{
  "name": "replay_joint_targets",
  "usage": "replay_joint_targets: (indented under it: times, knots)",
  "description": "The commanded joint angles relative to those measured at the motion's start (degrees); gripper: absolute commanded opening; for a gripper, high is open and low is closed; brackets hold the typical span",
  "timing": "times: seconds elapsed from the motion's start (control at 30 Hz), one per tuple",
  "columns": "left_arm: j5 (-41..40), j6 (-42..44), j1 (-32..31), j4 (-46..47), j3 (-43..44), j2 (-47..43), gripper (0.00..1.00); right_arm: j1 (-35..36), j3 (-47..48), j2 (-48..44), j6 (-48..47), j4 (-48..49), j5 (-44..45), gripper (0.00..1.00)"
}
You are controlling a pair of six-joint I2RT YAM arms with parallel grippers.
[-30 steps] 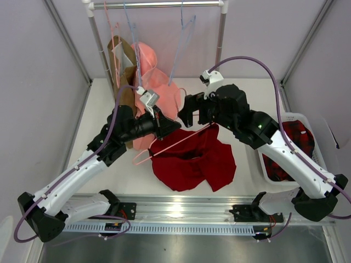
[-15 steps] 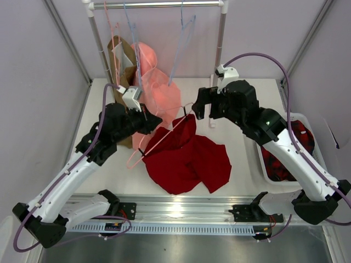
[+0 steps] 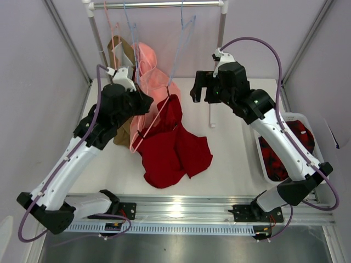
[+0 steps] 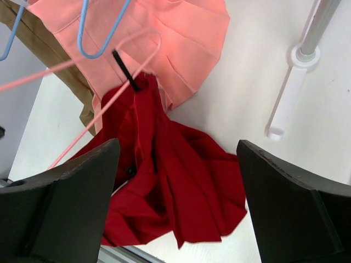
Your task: Place the skirt on the hanger
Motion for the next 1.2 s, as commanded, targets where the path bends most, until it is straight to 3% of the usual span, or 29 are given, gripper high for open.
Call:
replay_joint_targets:
  times: [0.0,0.27,0.5,0.77,1.07,1.17]
  knots:
    - [-5.63,-2.40,0.81,3.71,7.42,4.19,0.00,-0.16,4.14,0.31,0.49,-0.83,-0.31,0.91]
    - [-7.92,-0.83,0.81,7.40,15.86,13.34,0.00,-0.34,2.48,-1.36,0.75,-1.62,-0.05,0.90]
    - [1.29,1.73,0.81,11.88,20.35,18.18,0.00,-1.92,-1.91,-5.66,0.57,-1.54,0.39,0.90]
    - [4.73,4.01,-0.16,13.02,27.03,23.90,0.00,-4.03,-4.38,-8.56,0.75,-1.62,-0.05,0.90]
    - [0.97,6.74,-2.18,7.05,40.21,32.77,0.00,-6.23,-6.75,-11.29,0.22,-1.98,-0.23,0.91]
    - [-1.84,7.62,-1.83,0.58,49.57,37.32,0.00,-6.75,-7.37,-11.99,0.05,-2.15,-0.23,0.92]
